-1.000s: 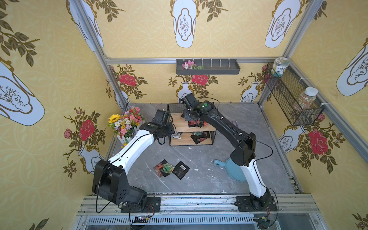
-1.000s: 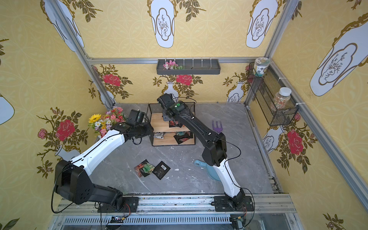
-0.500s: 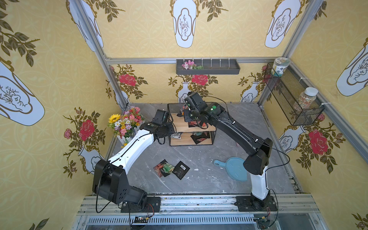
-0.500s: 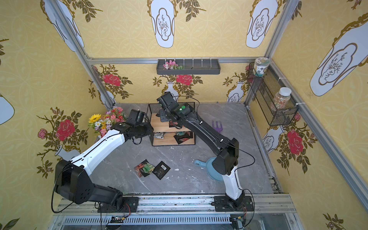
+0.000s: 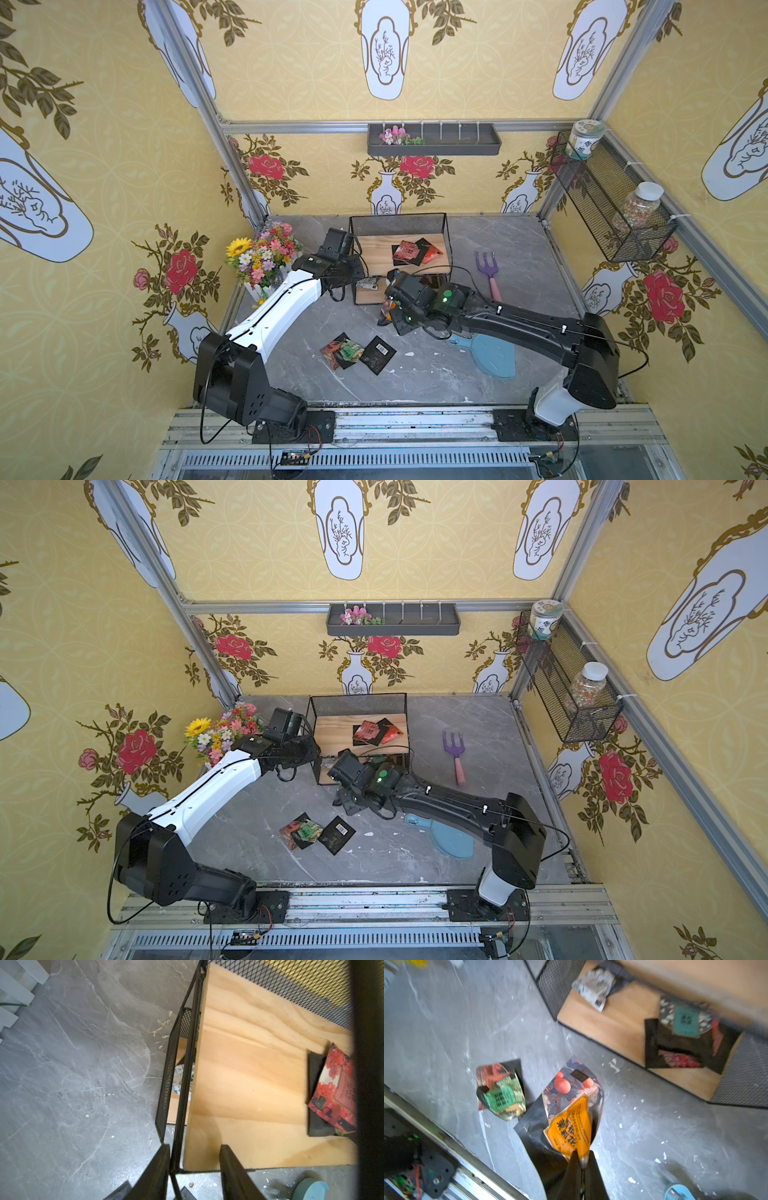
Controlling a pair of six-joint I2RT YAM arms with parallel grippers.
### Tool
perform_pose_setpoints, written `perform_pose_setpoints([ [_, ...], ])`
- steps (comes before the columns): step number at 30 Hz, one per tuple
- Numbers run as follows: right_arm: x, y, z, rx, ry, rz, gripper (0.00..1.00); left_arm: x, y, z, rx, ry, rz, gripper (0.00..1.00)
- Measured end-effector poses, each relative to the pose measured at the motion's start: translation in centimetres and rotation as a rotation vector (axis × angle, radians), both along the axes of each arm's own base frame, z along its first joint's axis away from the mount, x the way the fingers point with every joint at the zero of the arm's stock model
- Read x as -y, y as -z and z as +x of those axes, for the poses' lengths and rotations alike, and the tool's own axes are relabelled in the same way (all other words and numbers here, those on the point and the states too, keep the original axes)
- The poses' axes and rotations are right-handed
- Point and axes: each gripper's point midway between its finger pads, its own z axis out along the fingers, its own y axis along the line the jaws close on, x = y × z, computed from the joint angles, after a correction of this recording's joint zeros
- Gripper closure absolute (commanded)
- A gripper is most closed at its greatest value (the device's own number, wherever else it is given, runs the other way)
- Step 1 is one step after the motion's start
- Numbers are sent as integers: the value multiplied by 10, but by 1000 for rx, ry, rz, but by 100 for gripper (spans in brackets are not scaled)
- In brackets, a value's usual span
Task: Remove the tea bags from the shelf
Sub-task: Pick up the tea bag from the shelf, then place the tea bag at the center of the board.
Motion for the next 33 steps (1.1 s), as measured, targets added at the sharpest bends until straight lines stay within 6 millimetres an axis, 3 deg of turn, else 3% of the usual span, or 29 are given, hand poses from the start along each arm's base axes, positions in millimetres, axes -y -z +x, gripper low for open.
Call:
perform_pose_setpoints([
  [3, -8, 31, -13, -39, -21, -45, 100, 0, 0, 0, 0, 0, 0, 56],
  [9, -30, 74, -13, -84, -36, -55, 100, 0, 0, 0, -1, 0, 0, 56],
  [18, -95, 93, 0, -121, -68, 87, 100, 0, 0, -1, -3, 1, 1, 56],
  [27, -118, 117, 9, -167, -54, 115, 81, -1, -1, -2, -5, 1, 1, 56],
  [33, -125, 115, 14, -163, -49, 132, 59, -1, -1, -3, -4, 2, 1, 56],
])
